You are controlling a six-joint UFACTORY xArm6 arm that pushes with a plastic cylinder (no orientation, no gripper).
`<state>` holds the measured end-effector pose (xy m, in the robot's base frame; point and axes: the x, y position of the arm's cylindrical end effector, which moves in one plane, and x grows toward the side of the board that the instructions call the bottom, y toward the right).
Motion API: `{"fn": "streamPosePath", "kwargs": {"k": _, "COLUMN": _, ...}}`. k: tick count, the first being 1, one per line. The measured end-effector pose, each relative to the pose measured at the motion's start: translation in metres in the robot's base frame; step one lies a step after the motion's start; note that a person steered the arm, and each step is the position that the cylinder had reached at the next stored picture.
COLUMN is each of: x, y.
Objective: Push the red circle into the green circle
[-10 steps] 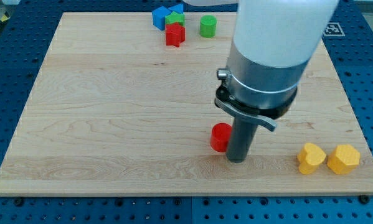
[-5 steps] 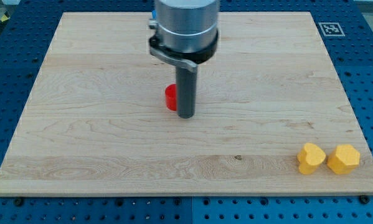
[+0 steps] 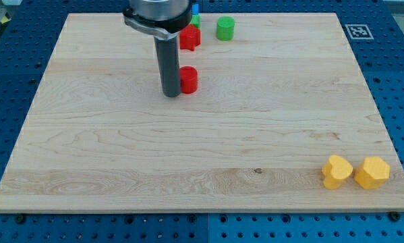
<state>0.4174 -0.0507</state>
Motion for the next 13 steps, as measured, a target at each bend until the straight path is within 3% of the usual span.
{"fn": "streamPosePath", "kwargs": {"k": 2, "x": -0.010, "y": 0.036}}
{"fn": "streamPosePath", "kwargs": {"k": 6, "x": -0.087, "y": 0.036}}
{"fn": "streamPosePath", "kwargs": {"k": 8, "x": -0.049, "y": 0.046}}
{"fn": "streamPosePath", "kwargs": {"k": 11, "x": -0.085, "y": 0.056}}
{"fn": "streamPosePath", "kwargs": {"k": 13, "x": -0.065, "y": 0.075}}
